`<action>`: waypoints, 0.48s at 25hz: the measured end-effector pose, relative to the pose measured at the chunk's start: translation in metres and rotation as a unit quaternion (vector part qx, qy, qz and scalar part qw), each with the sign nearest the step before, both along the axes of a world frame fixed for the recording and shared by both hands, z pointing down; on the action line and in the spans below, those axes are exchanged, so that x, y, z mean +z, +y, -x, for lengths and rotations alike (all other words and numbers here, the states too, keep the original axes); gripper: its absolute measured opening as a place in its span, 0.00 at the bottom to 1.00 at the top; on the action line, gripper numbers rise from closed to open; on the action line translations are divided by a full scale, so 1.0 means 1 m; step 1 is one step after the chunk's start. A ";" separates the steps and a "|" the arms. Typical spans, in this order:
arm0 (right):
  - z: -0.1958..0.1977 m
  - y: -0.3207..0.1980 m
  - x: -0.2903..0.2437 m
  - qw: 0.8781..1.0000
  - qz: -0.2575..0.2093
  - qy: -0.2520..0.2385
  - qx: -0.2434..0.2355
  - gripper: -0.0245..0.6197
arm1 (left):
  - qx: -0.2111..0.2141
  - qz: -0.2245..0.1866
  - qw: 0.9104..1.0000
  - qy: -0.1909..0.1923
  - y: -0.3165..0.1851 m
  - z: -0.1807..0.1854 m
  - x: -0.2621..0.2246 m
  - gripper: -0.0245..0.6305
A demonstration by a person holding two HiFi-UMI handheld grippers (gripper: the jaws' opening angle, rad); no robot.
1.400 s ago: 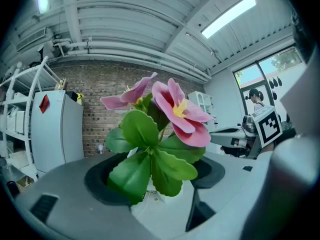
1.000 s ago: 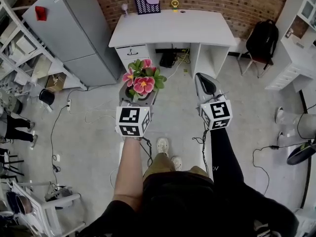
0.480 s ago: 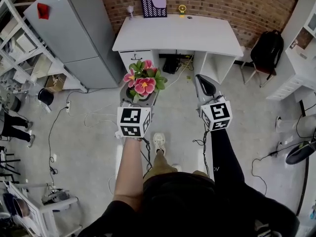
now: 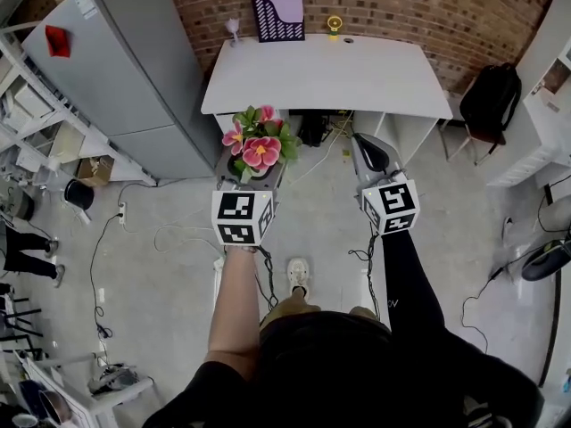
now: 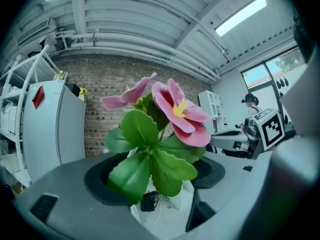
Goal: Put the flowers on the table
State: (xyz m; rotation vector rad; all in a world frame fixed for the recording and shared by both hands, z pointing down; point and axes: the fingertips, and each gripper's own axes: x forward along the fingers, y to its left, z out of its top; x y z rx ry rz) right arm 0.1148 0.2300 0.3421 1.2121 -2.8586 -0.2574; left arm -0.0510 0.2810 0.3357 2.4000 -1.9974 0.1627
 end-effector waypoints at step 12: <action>0.057 -0.095 -0.006 1.000 0.002 -0.007 0.022 0.04 | 0.031 -0.006 0.999 0.000 -0.105 0.054 -0.008 0.56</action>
